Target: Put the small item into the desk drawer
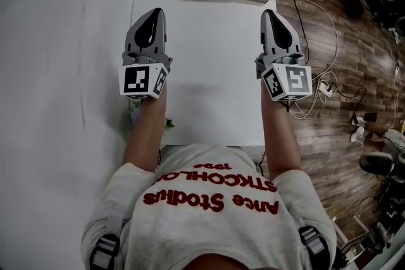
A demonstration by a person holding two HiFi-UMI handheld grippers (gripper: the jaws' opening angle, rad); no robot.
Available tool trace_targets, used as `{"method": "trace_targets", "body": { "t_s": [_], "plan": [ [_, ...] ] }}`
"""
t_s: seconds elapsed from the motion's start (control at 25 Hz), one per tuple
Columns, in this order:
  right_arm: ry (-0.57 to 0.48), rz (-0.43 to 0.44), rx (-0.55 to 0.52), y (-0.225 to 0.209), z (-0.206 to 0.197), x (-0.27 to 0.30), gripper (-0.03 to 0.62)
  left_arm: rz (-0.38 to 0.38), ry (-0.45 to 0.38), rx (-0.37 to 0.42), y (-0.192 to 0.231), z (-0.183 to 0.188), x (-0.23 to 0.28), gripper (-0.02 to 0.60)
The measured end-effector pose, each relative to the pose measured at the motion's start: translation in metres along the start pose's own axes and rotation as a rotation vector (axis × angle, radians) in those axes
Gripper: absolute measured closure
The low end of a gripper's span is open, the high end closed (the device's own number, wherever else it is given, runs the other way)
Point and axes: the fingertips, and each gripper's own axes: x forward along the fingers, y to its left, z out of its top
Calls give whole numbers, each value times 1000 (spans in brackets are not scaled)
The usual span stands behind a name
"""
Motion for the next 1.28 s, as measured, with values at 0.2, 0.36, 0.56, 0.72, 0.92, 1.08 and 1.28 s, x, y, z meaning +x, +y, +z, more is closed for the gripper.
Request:
{"method": "trace_targets", "body": {
  "t_s": [0.2, 0.36, 0.56, 0.72, 0.92, 1.08, 1.28],
  "plan": [
    [-32, -2, -1, 19, 19, -26, 589, 13, -15, -14, 3, 16, -33, 575],
    [-58, -1, -6, 28, 32, -42, 589, 19, -22, -26, 0, 26, -50, 575],
    [-67, 10, -32, 36, 40, -56, 589, 4, -26, -13, -10, 34, -65, 575],
    [-79, 17, -36, 39, 44, -64, 589, 0, -30, -10, -17, 37, -72, 575],
    [-89, 28, -37, 44, 51, -68, 589, 0, -29, -16, -20, 38, -76, 575],
    [-91, 18, -22, 43, 51, -70, 589, 1, -32, -16, -20, 38, -75, 575],
    [-89, 11, -10, 43, 49, -73, 589, 4, -31, -25, -23, 36, -77, 575]
  ]
}}
